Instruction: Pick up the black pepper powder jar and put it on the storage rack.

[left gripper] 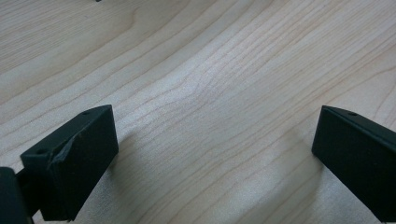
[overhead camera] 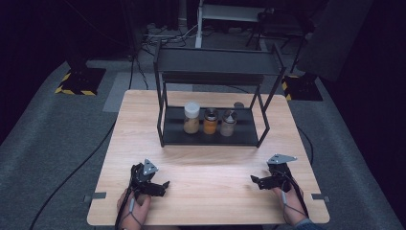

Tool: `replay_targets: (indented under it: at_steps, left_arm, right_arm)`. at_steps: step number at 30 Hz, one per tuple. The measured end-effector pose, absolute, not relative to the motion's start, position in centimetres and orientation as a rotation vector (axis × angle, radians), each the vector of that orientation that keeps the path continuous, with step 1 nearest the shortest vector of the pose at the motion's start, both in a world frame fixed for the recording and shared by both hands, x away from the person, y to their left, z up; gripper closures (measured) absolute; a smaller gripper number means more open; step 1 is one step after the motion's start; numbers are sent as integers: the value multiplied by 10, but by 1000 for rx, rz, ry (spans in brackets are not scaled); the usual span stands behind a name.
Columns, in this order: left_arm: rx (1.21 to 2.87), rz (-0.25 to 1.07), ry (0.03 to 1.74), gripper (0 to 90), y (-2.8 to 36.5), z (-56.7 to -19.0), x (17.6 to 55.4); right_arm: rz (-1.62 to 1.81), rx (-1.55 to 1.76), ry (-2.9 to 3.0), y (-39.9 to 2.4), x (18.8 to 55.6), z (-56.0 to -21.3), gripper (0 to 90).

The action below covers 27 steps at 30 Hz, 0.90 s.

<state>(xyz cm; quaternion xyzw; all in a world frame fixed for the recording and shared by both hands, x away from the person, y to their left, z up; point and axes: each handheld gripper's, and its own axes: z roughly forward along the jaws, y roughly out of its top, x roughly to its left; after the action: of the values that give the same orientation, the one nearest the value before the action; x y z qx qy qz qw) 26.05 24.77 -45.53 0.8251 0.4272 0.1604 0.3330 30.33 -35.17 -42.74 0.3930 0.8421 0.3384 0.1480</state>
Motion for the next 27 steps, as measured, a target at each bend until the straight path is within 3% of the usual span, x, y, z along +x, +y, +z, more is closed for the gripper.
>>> replay_targets:
  at_steps: [16, 27]
  left_arm:
    - [2155, 419, 1116, 0, 248, -455, 260]
    - [2155, 419, 1115, 0, 248, -455, 261]
  right_arm:
    - [993, 1111, 2376, -360, 293, -455, 0]
    - [993, 1112, 2375, -360, 292, -455, 0]
